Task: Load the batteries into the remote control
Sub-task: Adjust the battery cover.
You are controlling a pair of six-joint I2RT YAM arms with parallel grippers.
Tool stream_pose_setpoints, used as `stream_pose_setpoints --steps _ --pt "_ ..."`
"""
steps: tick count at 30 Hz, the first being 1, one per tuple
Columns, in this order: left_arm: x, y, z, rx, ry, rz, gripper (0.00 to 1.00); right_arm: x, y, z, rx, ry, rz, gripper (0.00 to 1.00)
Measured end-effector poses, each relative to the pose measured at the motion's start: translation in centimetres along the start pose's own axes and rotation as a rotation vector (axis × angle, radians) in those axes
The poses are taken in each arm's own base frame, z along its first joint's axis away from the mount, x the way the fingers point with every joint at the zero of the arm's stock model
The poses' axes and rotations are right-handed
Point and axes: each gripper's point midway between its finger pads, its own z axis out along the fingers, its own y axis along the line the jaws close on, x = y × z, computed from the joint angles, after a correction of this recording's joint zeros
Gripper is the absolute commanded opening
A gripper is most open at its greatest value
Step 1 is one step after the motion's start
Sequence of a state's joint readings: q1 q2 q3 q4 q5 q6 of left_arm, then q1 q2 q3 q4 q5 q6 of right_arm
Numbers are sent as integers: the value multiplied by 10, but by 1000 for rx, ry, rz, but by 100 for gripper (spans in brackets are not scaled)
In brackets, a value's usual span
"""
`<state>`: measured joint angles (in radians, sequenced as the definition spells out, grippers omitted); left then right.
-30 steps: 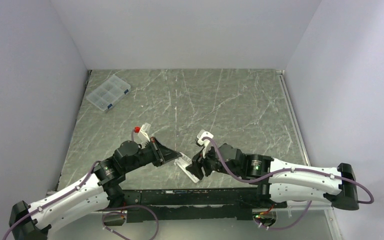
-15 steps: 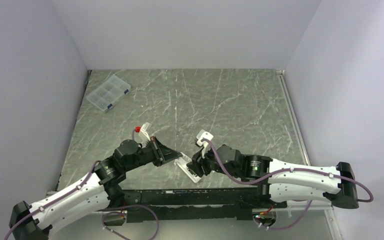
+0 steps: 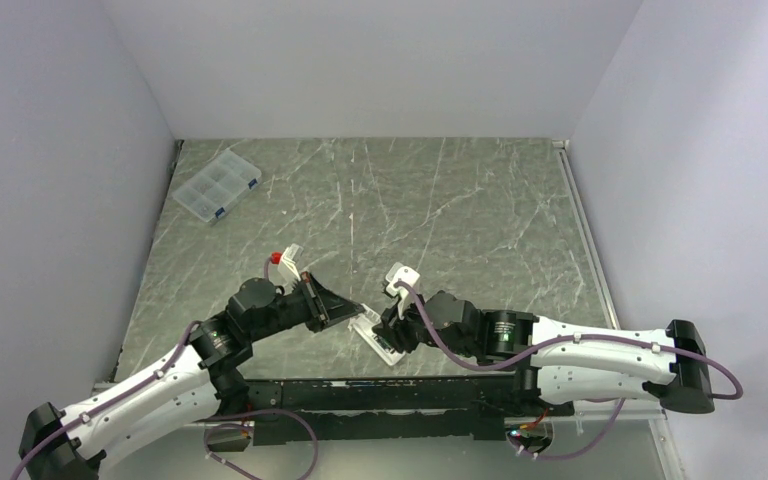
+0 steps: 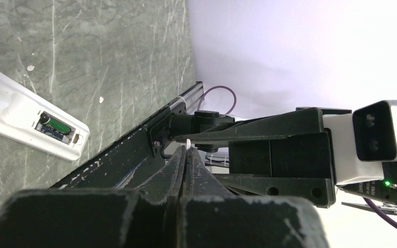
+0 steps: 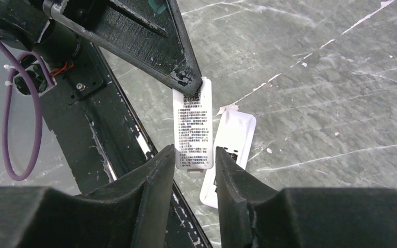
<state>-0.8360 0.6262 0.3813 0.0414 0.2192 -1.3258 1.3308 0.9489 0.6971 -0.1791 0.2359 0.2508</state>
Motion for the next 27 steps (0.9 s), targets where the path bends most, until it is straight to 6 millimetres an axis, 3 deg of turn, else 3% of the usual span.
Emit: stream_pose_setpoints --steps 5,11,27 --pt "1 4 0 -9 3 -4 0 -2 1 -1 -1 -7 0 46" --pt "2 9 2 -19 7 -9 0 -5 2 -3 -2 -18 -1 40" --pt "3 9 2 -18 18 -11 0 -2 1 -1 7 -7 -12 45"
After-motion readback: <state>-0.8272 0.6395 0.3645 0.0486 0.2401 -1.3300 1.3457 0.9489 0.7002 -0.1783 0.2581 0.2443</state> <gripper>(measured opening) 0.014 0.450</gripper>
